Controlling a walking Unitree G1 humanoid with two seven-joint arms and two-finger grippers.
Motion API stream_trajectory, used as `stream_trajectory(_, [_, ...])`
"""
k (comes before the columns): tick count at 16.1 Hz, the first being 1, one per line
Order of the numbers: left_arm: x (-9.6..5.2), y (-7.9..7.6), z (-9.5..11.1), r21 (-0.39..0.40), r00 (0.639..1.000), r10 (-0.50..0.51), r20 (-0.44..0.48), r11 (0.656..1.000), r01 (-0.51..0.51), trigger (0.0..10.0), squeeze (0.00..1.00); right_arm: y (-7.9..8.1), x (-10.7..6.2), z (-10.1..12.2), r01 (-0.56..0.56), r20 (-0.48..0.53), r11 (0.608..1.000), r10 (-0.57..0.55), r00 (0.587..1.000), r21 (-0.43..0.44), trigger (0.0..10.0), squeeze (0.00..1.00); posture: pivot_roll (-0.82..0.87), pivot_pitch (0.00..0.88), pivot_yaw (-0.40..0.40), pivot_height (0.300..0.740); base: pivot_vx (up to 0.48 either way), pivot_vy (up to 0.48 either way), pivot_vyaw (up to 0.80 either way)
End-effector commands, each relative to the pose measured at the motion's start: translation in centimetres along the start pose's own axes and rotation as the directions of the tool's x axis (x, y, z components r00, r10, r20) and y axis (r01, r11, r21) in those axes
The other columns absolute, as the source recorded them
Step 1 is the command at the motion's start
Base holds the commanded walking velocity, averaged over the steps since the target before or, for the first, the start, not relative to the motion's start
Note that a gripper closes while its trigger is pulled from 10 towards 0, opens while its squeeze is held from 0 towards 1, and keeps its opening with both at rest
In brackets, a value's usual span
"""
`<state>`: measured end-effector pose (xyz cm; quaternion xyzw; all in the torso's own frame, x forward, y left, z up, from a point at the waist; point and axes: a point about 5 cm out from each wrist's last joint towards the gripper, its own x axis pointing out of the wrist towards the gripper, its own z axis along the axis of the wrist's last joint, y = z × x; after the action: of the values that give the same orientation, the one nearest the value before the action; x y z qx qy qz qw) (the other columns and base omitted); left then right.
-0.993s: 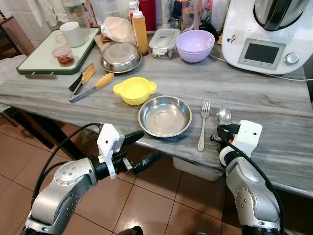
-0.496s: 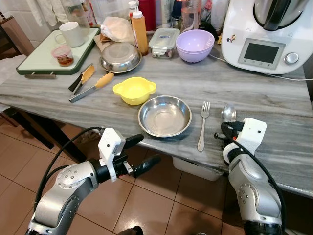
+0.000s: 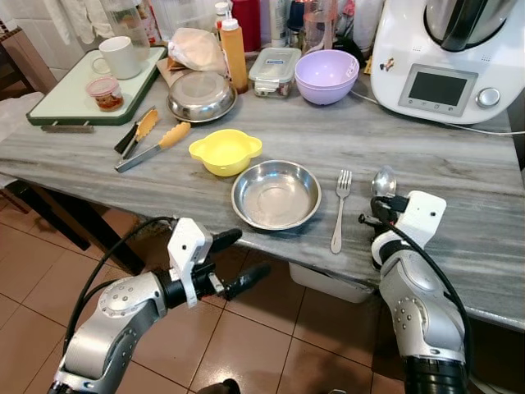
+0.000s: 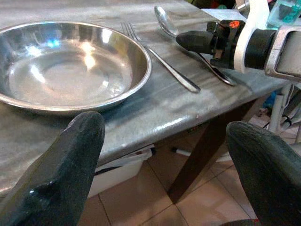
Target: Setting the table
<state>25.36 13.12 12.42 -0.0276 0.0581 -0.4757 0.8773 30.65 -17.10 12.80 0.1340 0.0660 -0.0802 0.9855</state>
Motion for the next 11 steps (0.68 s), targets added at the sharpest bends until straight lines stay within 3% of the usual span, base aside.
stream_trajectory(1, [-0.10,0.14,-0.13,0.011,1.000,-0.004,-0.008,1.000,0.004,10.0,0.00,0.37,0.14,-0.31,-0.007,-0.010,1.000,0.008,1.000,0.022,10.0,0.00,-0.04,0.127,0.095,0.740,0.000,0.000,0.00])
stream_trajectory(7, [-0.08,0.03,-0.48,0.012,1.000,-0.014,-0.009,1.000,0.014,10.0,0.00,0.40,0.38,-0.75,0.002,-0.023,0.998,0.000,1.000,0.055,10.0,0.00,-0.04,0.127,0.096,0.740,0.000,0.000,0.00])
stream_trajectory(8, [-0.10,-0.08,-0.50,0.012,1.000,-0.018,-0.008,1.000,0.018,10.0,0.00,0.41,0.33,-0.89,-0.002,-0.029,0.998,0.003,1.000,0.064,10.0,0.29,-0.04,0.127,0.097,0.740,0.000,0.000,0.00])
stream_trajectory(9, [-0.12,-0.28,-0.55,0.012,1.000,-0.024,-0.007,1.000,0.024,10.0,0.00,0.37,0.22,-1.10,-0.004,-0.034,0.998,0.006,0.999,0.070,10.0,0.96,-0.04,0.127,0.097,0.740,0.000,0.000,0.00])
stream_trajectory(11, [-0.06,-0.54,-0.50,0.014,0.999,-0.035,-0.006,0.999,0.035,10.0,0.00,0.30,0.16,-1.24,-0.004,-0.039,0.997,0.007,0.999,0.071,10.0,1.00,-0.04,0.127,0.097,0.740,0.000,0.000,0.00])
